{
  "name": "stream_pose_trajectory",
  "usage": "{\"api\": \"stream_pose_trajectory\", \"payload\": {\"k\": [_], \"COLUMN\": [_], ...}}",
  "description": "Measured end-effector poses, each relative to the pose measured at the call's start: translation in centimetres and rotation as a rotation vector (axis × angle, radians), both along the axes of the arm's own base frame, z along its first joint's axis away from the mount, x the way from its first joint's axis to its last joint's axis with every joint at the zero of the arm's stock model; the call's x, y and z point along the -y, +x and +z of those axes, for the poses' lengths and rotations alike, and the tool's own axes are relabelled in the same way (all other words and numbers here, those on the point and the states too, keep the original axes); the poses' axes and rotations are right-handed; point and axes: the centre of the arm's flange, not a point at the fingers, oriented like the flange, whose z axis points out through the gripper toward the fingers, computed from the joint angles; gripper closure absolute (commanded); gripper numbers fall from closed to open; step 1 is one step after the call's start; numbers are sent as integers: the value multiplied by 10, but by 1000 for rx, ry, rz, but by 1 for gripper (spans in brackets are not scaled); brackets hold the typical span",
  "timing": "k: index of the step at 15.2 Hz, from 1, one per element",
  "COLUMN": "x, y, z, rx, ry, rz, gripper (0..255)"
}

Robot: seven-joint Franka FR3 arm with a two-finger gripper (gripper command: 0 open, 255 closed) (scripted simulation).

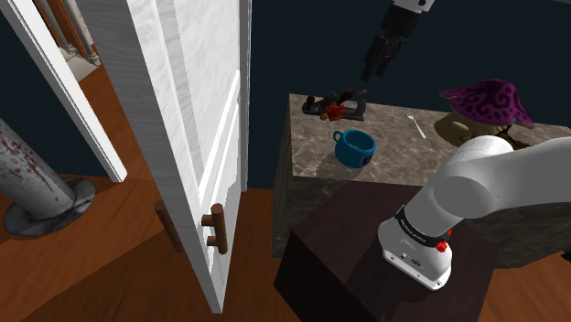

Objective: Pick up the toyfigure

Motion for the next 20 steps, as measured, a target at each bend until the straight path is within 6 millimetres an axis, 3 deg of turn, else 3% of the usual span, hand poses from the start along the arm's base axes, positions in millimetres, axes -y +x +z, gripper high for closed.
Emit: {"api": "stream_pose_trajectory", "payload": {"k": [20], "x": [164], "y": [85], "z": [-175], "rx": [17], "ry": [-54], "rz": [125], "gripper": [0]}}
